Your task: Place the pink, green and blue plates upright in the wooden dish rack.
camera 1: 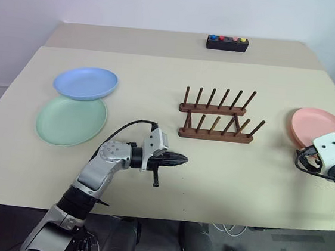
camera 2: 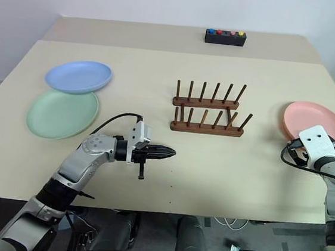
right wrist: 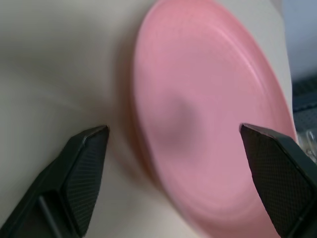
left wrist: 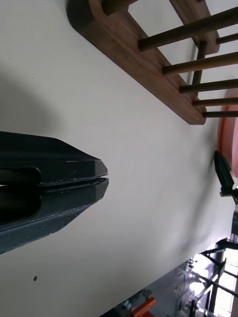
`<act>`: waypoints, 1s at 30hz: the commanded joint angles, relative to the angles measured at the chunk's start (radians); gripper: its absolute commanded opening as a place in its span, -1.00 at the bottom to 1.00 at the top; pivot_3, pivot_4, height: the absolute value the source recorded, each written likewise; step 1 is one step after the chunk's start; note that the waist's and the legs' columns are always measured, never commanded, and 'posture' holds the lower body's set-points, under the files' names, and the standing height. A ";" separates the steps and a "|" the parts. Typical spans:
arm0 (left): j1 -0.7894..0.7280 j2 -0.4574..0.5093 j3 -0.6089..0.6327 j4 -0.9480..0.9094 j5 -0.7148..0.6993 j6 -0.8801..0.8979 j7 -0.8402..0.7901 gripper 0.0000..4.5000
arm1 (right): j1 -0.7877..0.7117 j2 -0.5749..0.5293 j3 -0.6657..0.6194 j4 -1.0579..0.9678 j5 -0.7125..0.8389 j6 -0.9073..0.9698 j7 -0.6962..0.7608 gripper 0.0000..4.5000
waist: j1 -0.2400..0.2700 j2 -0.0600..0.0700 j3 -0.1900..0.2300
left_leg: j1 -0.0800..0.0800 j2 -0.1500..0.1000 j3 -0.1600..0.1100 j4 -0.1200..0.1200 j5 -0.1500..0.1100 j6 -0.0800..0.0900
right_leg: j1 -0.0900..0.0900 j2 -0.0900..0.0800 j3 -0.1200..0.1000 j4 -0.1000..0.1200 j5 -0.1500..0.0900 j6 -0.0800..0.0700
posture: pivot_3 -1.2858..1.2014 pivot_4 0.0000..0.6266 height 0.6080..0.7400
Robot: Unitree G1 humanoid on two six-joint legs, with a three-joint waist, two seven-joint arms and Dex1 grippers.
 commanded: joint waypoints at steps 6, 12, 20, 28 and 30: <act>0.006 0.011 0.004 -0.045 -0.006 -0.004 0.020 -1.00 | -0.045 -0.015 0.030 0.074 -0.002 -0.059 0.015 -0.33 | 0.003 0.000 0.000 | 0.000 0.000 0.000 0.000 0.000 0.000 | 0.000 0.000 0.000 0.000 0.000 0.000 | 0.03 -0.52 1.00; 0.005 0.011 0.002 -0.045 -0.009 -0.004 0.027 -1.00 | -0.005 -0.021 0.032 0.023 -0.024 -0.088 -0.029 -0.98 | 0.002 0.000 0.000 | 0.000 0.000 0.000 0.000 0.000 0.000 | 0.000 0.000 0.000 0.000 0.000 0.000 | 0.03 -0.52 1.00; -0.031 -0.022 0.038 -0.052 -0.043 -0.025 0.044 -1.00 | 0.034 -0.076 0.011 -0.238 -0.117 -0.205 -0.093 -0.98 | -0.002 0.003 0.000 | 0.000 0.000 0.000 0.000 0.000 0.000 | -0.001 0.000 0.000 0.000 0.000 0.000 | 0.03 -0.52 1.00; -0.061 -0.041 0.071 -0.088 -0.059 -0.032 0.082 -1.00 | -0.117 -0.003 -0.067 -0.633 0.347 -0.037 0.125 -0.98 | 0.003 0.002 0.001 | -0.001 0.000 0.000 0.000 0.000 0.000 | -0.001 0.000 0.000 0.000 0.000 0.001 | 0.03 -0.52 1.00; -0.059 -0.042 0.068 -0.080 -0.055 -0.031 0.084 -1.00 | -0.155 0.031 -0.083 -0.719 0.554 0.078 0.187 -0.98 | 0.004 0.002 0.001 | -0.002 0.000 -0.001 0.000 0.000 0.000 | -0.001 0.000 0.000 0.000 0.000 0.001 | 0.03 -0.52 1.00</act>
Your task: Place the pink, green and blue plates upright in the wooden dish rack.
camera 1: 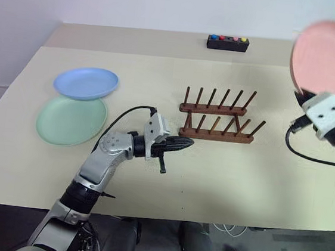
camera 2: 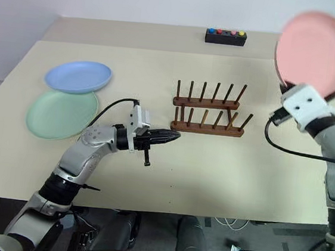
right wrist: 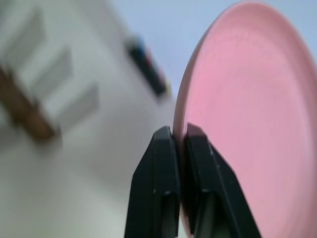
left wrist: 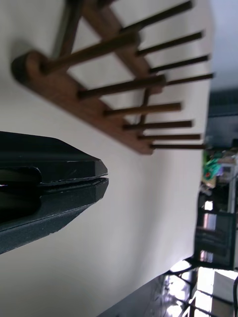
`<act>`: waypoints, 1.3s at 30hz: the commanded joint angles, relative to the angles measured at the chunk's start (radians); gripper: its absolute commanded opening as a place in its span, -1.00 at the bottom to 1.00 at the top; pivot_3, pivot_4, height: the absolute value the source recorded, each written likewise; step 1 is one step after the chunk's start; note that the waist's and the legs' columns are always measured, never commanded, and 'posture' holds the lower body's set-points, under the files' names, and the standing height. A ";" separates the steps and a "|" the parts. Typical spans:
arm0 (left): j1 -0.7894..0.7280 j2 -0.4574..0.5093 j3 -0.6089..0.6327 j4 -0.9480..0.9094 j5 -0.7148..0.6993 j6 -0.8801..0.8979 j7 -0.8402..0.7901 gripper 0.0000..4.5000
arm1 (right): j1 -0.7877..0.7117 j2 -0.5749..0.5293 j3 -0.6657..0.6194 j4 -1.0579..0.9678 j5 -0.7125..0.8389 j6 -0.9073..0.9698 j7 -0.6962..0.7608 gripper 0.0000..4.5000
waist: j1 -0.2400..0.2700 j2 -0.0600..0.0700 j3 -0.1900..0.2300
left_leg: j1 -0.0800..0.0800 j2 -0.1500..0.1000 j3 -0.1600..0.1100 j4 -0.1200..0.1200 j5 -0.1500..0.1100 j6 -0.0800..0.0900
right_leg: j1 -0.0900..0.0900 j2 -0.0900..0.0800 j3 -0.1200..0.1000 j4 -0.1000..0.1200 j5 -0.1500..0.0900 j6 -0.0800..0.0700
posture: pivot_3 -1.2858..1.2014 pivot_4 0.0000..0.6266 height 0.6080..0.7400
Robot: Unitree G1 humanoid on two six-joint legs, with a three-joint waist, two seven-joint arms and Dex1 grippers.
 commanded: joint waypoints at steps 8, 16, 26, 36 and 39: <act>0.008 0.009 0.007 -0.002 0.003 -0.037 0.011 -1.00 | -0.049 0.072 -0.116 -0.173 0.676 0.420 0.160 -0.98 | 0.005 -0.001 0.000 | -0.002 0.000 -0.001 0.001 0.000 0.000 | 0.000 0.000 -0.001 -0.001 0.000 -0.001 | 0.03 -0.52 1.00; 0.029 0.016 0.004 0.003 0.009 -0.057 0.014 -1.00 | -0.042 0.122 -0.207 -0.071 0.890 0.591 0.115 -0.98 | 0.004 0.000 0.000 | -0.002 0.000 -0.001 0.000 0.000 0.000 | -0.002 0.000 -0.001 0.000 0.000 -0.001 | 0.03 -0.52 1.00; 0.022 0.016 -0.008 0.001 0.016 -0.048 0.016 -1.00 | -0.008 0.151 -0.226 -0.085 0.959 0.643 0.096 -0.98 | 0.003 0.000 0.000 | -0.002 0.000 -0.001 0.001 0.000 0.000 | -0.002 0.000 -0.001 0.000 0.000 0.000 | 0.03 -0.52 1.00; 0.020 0.020 -0.009 -0.013 0.015 -0.035 0.018 -1.00 | -0.012 0.165 -0.242 -0.041 0.983 0.656 0.082 -0.98 | 0.004 0.000 0.000 | -0.002 0.000 -0.001 0.001 0.000 0.000 | -0.002 0.000 -0.001 0.000 0.000 0.000 | 0.03 -0.52 1.00; 0.021 0.023 -0.007 -0.016 0.014 -0.031 0.019 -1.00 | -0.015 0.168 -0.244 -0.029 0.985 0.657 0.083 -0.85 | 0.003 0.000 0.000 | -0.002 0.000 -0.001 0.001 0.000 0.000 | -0.002 0.000 -0.001 0.000 0.000 0.000 | 0.03 -0.52 1.00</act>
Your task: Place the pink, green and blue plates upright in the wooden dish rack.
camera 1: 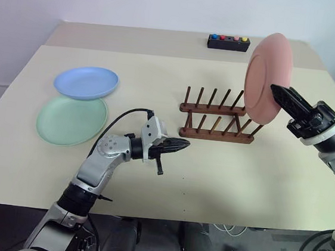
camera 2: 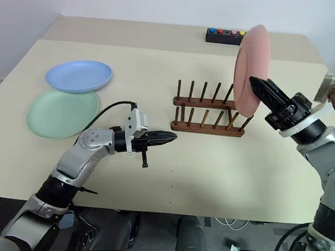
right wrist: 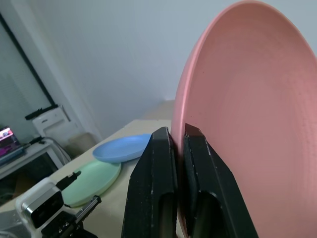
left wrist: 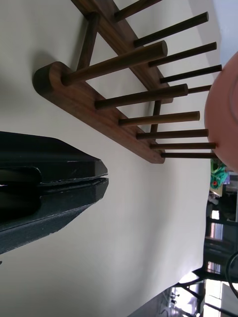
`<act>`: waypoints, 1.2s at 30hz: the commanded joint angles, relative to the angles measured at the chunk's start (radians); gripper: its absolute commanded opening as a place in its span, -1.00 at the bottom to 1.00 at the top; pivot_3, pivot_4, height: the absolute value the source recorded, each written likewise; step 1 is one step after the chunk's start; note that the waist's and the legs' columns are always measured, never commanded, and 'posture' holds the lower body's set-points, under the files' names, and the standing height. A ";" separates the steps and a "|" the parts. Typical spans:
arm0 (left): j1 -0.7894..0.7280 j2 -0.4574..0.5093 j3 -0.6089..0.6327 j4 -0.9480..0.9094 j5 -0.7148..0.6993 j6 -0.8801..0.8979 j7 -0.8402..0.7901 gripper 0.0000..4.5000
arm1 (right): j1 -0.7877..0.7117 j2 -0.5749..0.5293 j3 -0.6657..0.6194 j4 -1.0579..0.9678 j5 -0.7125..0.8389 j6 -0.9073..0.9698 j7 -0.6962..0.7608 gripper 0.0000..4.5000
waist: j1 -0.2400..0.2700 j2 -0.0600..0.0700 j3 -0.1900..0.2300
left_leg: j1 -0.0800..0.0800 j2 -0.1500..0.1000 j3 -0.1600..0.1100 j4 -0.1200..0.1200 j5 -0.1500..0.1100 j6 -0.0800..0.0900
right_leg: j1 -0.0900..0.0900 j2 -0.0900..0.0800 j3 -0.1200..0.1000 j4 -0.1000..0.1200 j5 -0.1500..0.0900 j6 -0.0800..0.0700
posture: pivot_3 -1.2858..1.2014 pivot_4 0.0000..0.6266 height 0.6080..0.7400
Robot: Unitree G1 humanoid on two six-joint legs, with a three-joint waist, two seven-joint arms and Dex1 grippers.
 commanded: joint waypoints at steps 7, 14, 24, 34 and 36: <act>-0.002 0.010 0.006 -0.050 -0.009 0.006 0.010 -1.00 | -0.017 0.018 -0.033 0.014 0.014 -0.012 -0.004 0.49 | 0.000 0.000 0.000 | 0.000 0.000 0.000 0.000 0.000 0.000 | 0.000 0.000 0.000 0.000 0.000 0.000 | 0.03 -0.52 1.00; 0.001 0.017 0.006 -0.056 -0.012 0.010 0.013 -1.00 | -0.028 0.023 -0.030 0.033 -0.040 -0.043 -0.037 0.97 | 0.000 0.000 0.000 | 0.000 0.000 0.000 0.000 0.000 0.000 | 0.000 0.000 0.000 0.000 0.000 0.000 | 0.03 -0.52 1.00; 0.000 0.025 0.020 -0.054 -0.018 0.012 0.015 -1.00 | -0.041 -0.015 -0.058 0.036 -0.185 -0.163 -0.058 0.97 | 0.000 0.000 0.000 | 0.000 0.000 0.000 0.000 0.000 0.000 | -0.001 0.000 0.000 0.000 0.000 0.000 | 0.03 -0.52 1.00; -0.003 0.051 0.086 -0.054 -0.040 0.034 0.044 -1.00 | -0.089 -0.146 0.015 -0.045 -0.545 -0.455 -0.020 0.97 | -0.006 0.001 0.000 | -0.001 0.000 0.001 -0.001 0.000 0.000 | -0.002 0.000 0.000 0.000 0.000 0.000 | 0.03 -0.52 1.00; -0.001 0.056 0.101 -0.051 -0.043 0.040 0.053 -0.76 | -0.117 -0.169 0.074 -0.105 -0.567 -0.464 0.012 1.00 | -0.007 0.001 0.000 | -0.001 0.000 0.001 -0.001 0.000 0.000 | -0.002 0.000 0.000 0.000 0.000 0.000 | 0.03 -0.52 1.00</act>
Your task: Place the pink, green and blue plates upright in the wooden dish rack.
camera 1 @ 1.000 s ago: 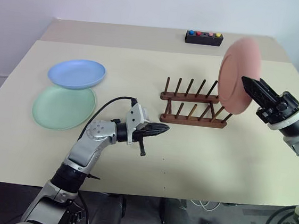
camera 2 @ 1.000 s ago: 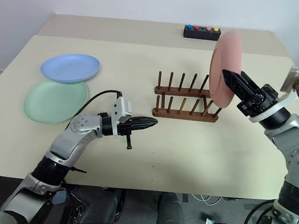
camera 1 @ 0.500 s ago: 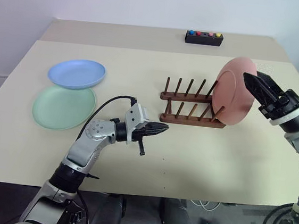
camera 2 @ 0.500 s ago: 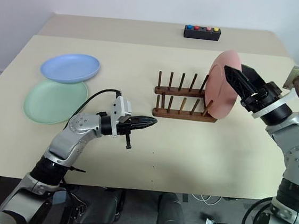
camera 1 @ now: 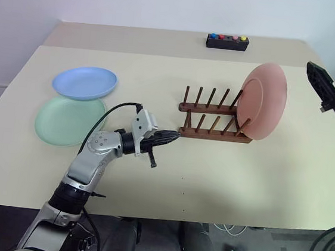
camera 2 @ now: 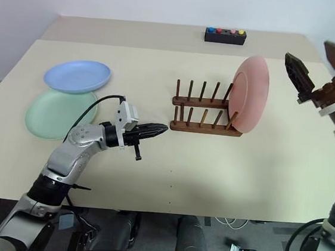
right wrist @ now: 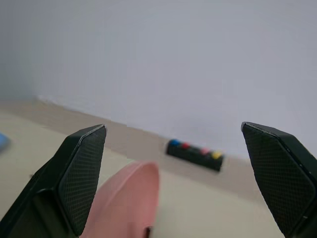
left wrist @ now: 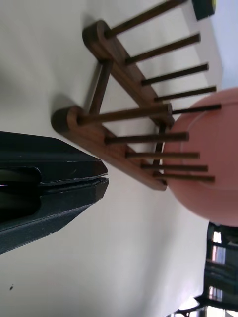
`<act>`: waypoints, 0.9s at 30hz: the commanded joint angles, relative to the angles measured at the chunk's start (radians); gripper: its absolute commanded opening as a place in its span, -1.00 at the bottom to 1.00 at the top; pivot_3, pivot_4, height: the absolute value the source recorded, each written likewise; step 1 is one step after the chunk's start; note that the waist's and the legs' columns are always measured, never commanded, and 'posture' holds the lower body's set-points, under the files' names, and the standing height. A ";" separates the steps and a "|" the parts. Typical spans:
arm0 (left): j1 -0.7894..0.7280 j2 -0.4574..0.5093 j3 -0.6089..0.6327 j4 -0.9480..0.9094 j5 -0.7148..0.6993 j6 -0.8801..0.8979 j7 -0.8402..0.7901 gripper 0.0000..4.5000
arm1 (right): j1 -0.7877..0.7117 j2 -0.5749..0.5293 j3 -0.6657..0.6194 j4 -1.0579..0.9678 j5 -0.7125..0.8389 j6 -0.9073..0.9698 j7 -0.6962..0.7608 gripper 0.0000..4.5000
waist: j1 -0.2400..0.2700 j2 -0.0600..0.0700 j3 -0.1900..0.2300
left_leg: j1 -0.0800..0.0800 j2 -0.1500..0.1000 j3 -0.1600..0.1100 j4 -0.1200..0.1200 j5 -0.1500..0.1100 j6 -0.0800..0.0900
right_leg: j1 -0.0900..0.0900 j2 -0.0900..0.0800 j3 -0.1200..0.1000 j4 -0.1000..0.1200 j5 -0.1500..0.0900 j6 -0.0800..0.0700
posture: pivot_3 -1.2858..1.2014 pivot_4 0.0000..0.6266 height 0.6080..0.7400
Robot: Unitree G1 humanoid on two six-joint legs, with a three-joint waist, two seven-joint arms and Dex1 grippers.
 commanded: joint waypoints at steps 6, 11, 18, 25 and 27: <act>-0.004 0.029 0.136 -0.068 -0.073 0.054 0.068 0.51 | -0.099 -0.055 0.317 -0.235 -0.172 -0.050 0.133 1.00 | 0.002 -0.001 0.000 | -0.001 0.000 0.000 0.000 0.000 0.000 | 0.000 0.000 0.000 0.000 0.000 0.000 | 0.03 -0.52 1.00; 0.007 0.111 0.299 -0.129 -0.117 0.165 0.178 0.99 | -0.113 0.007 0.511 -0.249 -0.305 -0.084 0.160 1.00 | 0.002 -0.001 0.000 | -0.002 0.000 0.000 0.000 0.000 0.000 | -0.002 0.000 0.000 0.000 0.000 0.000 | 0.03 -0.52 1.00; 0.052 0.311 0.551 -0.149 -0.123 0.399 0.345 0.99 | -0.106 0.115 0.642 -0.225 -0.402 -0.155 0.198 1.00 | -0.001 -0.003 0.002 | -0.002 0.000 0.000 0.000 0.000 0.000 | -0.006 0.000 0.000 0.005 0.000 0.000 | 0.03 -0.52 1.00; 0.018 0.414 0.670 -0.036 -0.087 0.622 0.517 0.99 | -0.115 0.167 0.650 -0.174 -0.434 -0.182 0.219 1.00 | 0.000 -0.008 0.003 | -0.002 0.000 -0.001 0.001 0.000 -0.001 | -0.006 0.000 0.000 0.008 0.000 0.000 | 0.03 -0.52 1.00; 0.013 0.439 0.652 0.002 -0.060 0.659 0.548 0.99 | -0.112 0.173 0.652 -0.167 -0.443 -0.189 0.222 1.00 | 0.001 -0.008 0.003 | -0.002 0.000 -0.001 0.001 0.000 -0.001 | -0.006 0.000 0.000 0.008 0.000 0.000 | 0.03 -0.52 1.00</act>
